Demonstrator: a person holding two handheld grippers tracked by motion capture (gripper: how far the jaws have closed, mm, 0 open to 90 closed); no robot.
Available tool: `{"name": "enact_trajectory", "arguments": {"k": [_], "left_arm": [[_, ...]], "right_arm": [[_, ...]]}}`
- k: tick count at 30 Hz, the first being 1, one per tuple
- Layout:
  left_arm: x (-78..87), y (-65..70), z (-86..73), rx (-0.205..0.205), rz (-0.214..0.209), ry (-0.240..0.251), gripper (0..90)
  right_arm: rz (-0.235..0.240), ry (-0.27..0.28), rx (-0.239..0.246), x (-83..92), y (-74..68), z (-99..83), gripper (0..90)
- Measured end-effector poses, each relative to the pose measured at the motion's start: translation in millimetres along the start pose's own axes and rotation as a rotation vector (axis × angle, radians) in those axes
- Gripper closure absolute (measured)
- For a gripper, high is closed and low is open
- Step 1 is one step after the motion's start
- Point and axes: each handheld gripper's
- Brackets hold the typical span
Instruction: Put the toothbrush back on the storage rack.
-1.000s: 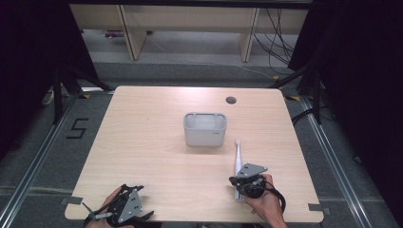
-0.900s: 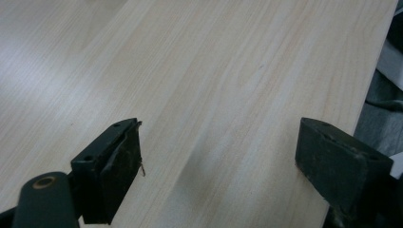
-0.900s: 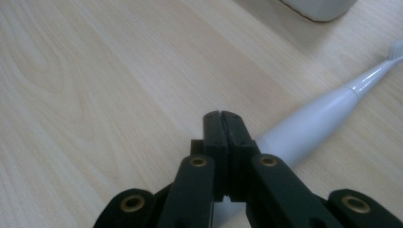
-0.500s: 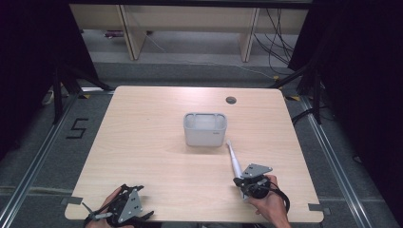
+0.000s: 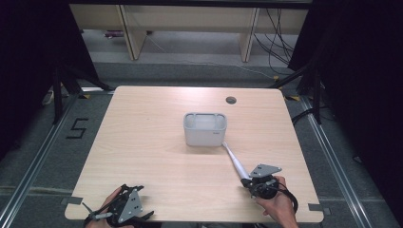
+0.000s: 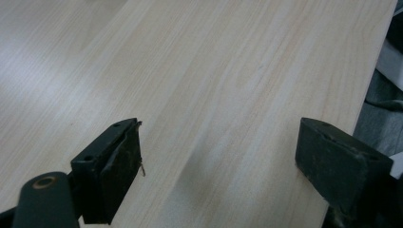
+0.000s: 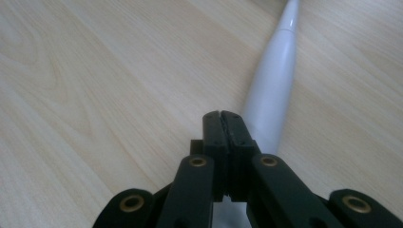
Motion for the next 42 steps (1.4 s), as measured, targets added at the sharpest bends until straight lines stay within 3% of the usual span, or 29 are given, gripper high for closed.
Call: {"name": "enact_trajectory", "arguments": {"k": [1, 3, 4, 5, 6, 7, 9, 12, 13, 16, 17, 18, 22, 23, 29, 33, 35, 37, 40, 42], "left_arm": [[-0.1, -0.3, 0.1, -0.001, 0.002, -0.001, 15.0], [-0.5, 0.0, 0.0, -0.002, 0.014, 0.000, 15.0], [-0.5, 0.0, 0.0, -0.003, 0.014, 0.000, 15.0], [-0.5, 0.0, 0.0, -0.003, 0.014, 0.000, 15.0], [-0.5, 0.0, 0.0, -0.002, 0.013, 0.000, 15.0], [-0.5, 0.0, 0.0, -0.002, 0.013, 0.000, 15.0], [-0.1, 0.2, 0.0, 0.001, -0.001, 0.000, 15.0], [-0.1, 0.2, 0.0, -0.002, -0.002, -0.003, 15.0], [-0.1, 0.2, 0.0, -0.002, -0.002, -0.003, 15.0], [-0.4, 0.1, 0.1, -0.004, 0.015, -0.001, 15.0], [-0.5, 0.1, 0.1, -0.003, 0.013, 0.000, 15.0], [-0.7, 0.4, 0.0, 0.000, 0.009, 0.004, 15.0], [0.0, 0.1, 0.2, -0.002, -0.002, -0.002, 15.0], [-0.1, 0.1, 0.2, -0.002, -0.003, -0.002, 15.0], [-0.1, 0.1, 0.2, -0.003, -0.002, -0.002, 15.0], [-0.1, 0.0, 0.1, -0.001, -0.002, -0.002, 15.0], [-0.8, -0.2, -0.2, -0.001, -0.002, -0.004, 15.0], [-0.7, -0.3, -0.1, -0.003, 0.001, -0.006, 15.0], [-0.7, -0.5, -0.4, 0.001, 0.004, 0.000, 15.0], [-0.8, -0.5, -0.5, 0.000, 0.004, 0.000, 15.0]], "right_arm": [[-0.013, 0.028, 0.012, -1.4, 1.6, -1.3, 89.8], [-0.002, -0.002, -0.006, 1.1, 4.0, -2.7, 89.8], [-0.009, 0.008, 0.012, 0.7, 6.4, -3.7, 89.8], [-0.006, -0.011, -0.032, 2.2, 4.1, -5.3, 89.8], [-0.016, 0.026, 0.005, -0.3, 7.9, -6.0, 89.8], [-0.008, -0.018, -0.020, 3.0, 8.0, -6.4, 89.8], [-0.018, 0.022, -0.003, 0.6, 10.8, -8.2, 89.8], [-0.013, -0.032, -0.031, 5.6, 12.9, -9.4, 89.7], [-0.025, 0.012, -0.023, 2.4, 13.6, -11.1, 89.6], [-0.014, -0.035, -0.040, 6.2, 15.2, -10.9, 89.6], [-0.019, -0.025, -0.060, 5.7, 16.6, -11.8, 89.6], [-0.027, -0.029, -0.037, 6.1, 18.8, -12.1, 89.6], [-0.020, -0.017, -0.057, 5.6, 19.9, -13.1, 89.6], [-0.017, -0.042, -0.056, 7.5, 20.9, -12.7, 89.5], [-0.021, -0.033, -0.027, 5.9, 23.7, -13.5, 89.4], [-0.014, -0.032, -0.068, 7.2, 21.3, -13.1, 88.1], [-0.017, -0.017, -0.044, 8.2, 21.4, -11.0, 85.9], [-0.035, -0.014, 0.000, 13.9, 19.4, -4.2, 77.1], [-0.077, -0.028, 0.106, 19.2, 16.9, 6.8, 69.2], [-0.091, -0.037, 0.113, 20.7, 15.8, 9.9, 65.4]]}}
Point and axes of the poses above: each handheld gripper's, and its own axes: x roughly backward along the jaws, z roughly out of its top, y roughly to its right, and after that the axes turned 12 degrees about -z, right-handed
